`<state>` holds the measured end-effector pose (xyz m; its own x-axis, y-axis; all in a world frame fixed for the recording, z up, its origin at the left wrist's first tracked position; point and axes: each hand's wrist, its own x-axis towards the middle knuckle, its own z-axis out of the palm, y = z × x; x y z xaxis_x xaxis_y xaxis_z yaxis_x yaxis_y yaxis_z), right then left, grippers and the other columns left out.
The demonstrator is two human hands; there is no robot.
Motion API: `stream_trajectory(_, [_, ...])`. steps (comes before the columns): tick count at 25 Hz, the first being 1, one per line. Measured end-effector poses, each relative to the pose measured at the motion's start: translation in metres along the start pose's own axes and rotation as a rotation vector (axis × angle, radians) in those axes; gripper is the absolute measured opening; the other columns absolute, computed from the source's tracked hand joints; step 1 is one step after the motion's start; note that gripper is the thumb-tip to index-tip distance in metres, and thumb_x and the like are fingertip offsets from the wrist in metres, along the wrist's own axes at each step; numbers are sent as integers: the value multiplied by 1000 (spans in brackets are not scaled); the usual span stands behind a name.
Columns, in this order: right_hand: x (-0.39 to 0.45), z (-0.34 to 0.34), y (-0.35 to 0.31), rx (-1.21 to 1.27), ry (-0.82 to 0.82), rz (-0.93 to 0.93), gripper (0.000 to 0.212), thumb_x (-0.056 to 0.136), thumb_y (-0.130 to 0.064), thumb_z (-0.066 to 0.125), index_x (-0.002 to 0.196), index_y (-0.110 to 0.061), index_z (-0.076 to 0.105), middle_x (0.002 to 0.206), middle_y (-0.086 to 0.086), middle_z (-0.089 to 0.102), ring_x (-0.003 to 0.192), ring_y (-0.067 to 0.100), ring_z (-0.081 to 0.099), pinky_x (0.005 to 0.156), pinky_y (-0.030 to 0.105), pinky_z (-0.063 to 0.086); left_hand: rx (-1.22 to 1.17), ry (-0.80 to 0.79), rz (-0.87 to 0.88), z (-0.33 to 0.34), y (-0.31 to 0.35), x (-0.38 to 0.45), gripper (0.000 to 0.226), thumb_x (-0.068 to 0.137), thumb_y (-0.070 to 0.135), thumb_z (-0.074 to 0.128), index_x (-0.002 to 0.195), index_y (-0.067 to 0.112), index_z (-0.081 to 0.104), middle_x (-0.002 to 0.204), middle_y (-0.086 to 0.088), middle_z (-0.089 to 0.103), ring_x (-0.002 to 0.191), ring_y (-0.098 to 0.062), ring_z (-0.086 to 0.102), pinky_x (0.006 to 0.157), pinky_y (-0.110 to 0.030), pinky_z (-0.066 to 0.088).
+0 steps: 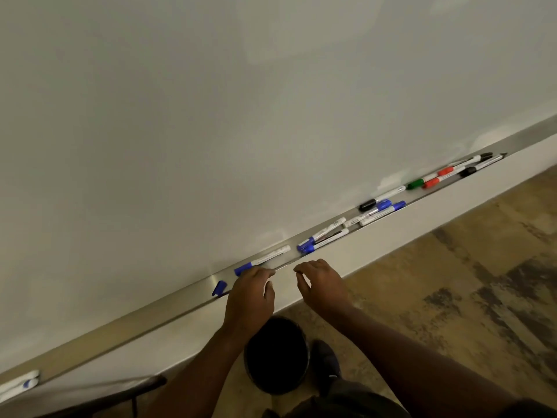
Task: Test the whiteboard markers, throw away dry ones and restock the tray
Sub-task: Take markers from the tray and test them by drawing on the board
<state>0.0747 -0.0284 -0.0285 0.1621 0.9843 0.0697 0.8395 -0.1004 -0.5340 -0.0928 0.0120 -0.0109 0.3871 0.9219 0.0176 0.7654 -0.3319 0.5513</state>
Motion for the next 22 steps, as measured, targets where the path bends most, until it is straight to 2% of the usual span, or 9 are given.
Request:
stream_trajectory(3, [20, -14, 28, -52, 31, 41, 22, 93, -21, 58, 112, -16, 68, 108, 2, 69, 97, 18, 60, 76, 29, 52, 41, -20, 45, 16, 20, 28, 29, 94, 18, 56, 123, 15, 62, 119, 1, 65, 111, -10, 58, 86, -14, 41])
stream_trajectory(7, [43, -23, 58, -196, 72, -15, 23, 80, -11, 73, 102, -12, 71, 98, 6, 71, 86, 22, 63, 68, 31, 56, 75, -33, 85, 33, 35, 51, 26, 92, 15, 58, 118, 13, 65, 113, -1, 66, 106, -11, 59, 85, -18, 43])
stream_trajectory(11, [61, -27, 78, -294, -15, -143, 27, 82, -14, 66, 109, -15, 67, 103, 4, 67, 93, 21, 58, 77, 34, 53, 192, 20, 91, 33, 37, 68, 20, 84, 9, 65, 103, 12, 67, 97, -3, 65, 89, -17, 61, 76, -28, 51])
stream_trajectory(14, [69, -31, 83, -337, -119, -217, 35, 84, -15, 61, 119, -18, 62, 111, 2, 63, 101, 21, 55, 86, 34, 50, 315, 106, -18, 21, 24, 64, 23, 73, 3, 70, 94, 11, 68, 89, -4, 64, 82, -23, 60, 71, -37, 52])
stream_trajectory(17, [73, -39, 83, -366, -178, -287, 39, 82, -12, 62, 121, -19, 59, 114, 3, 57, 103, 20, 51, 89, 34, 46, 414, 183, -118, 4, -6, 37, 29, 65, -4, 70, 90, 9, 68, 88, -9, 64, 81, -31, 61, 71, -41, 49])
stream_trajectory(20, [77, -46, 82, -374, -188, -320, 37, 84, -10, 60, 120, -20, 57, 113, 2, 54, 102, 20, 48, 89, 33, 42, 458, 150, -248, -9, -38, 10, 27, 69, -4, 68, 93, 7, 66, 93, -13, 63, 84, -37, 59, 72, -44, 48])
stream_trajectory(22, [78, -48, 84, -365, -186, -322, 30, 87, -13, 58, 117, -21, 57, 110, 0, 55, 100, 19, 48, 88, 32, 40, 405, 112, -348, -13, -50, 1, 24, 77, -4, 65, 99, 6, 66, 102, -15, 63, 92, -37, 58, 76, -45, 50])
